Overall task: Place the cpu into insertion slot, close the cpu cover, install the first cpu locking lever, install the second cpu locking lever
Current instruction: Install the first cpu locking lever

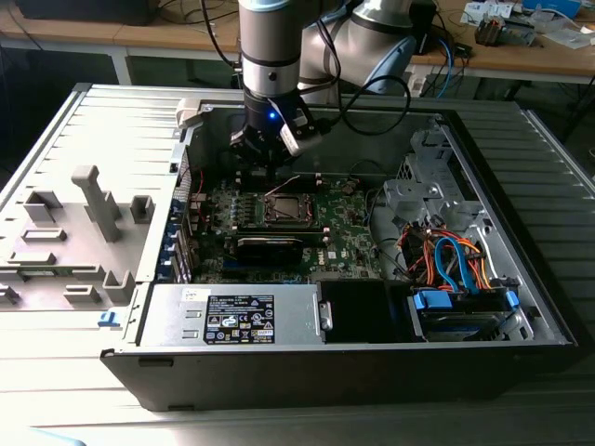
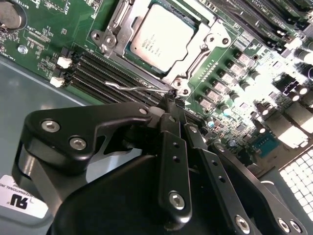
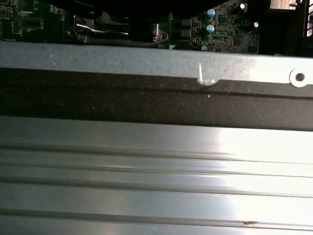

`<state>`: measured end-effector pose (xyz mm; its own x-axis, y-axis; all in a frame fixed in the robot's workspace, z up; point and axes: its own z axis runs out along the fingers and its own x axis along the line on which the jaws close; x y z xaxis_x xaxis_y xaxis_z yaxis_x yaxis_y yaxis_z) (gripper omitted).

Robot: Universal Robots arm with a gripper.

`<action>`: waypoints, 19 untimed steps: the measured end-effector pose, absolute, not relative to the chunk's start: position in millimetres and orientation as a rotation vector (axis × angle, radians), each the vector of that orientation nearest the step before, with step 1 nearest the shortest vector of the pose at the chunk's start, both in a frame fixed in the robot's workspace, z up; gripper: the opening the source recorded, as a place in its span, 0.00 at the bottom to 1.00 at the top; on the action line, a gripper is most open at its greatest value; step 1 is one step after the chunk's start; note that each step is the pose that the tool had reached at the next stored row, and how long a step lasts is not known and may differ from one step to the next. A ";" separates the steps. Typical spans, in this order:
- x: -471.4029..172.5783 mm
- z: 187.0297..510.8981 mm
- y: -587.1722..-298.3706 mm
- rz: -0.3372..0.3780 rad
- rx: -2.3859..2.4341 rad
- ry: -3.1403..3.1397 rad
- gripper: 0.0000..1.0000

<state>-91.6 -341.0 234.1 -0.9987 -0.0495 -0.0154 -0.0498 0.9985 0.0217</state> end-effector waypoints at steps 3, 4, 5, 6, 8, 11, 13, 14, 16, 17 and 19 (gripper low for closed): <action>-91.6 232.7 -339.1 0.035 -0.078 3.125 0.11; -91.6 231.8 -338.4 0.035 -0.078 3.125 0.11; -91.6 230.9 -337.6 0.034 -0.078 3.126 0.11; -91.4 230.2 -337.1 0.034 -0.078 3.126 0.11; -90.8 229.2 -336.1 0.030 -0.078 3.126 0.11; -89.5 227.8 -333.8 0.019 -0.079 3.126 0.11; -88.7 227.0 -332.7 0.015 -0.080 3.126 0.11; -88.3 226.3 -332.0 0.014 -0.080 3.126 0.11; -87.9 225.8 -331.5 0.013 -0.082 3.126 0.11; -87.8 225.6 -331.3 0.011 -0.084 3.126 0.11; -87.7 225.1 -331.3 0.010 -0.096 3.126 0.11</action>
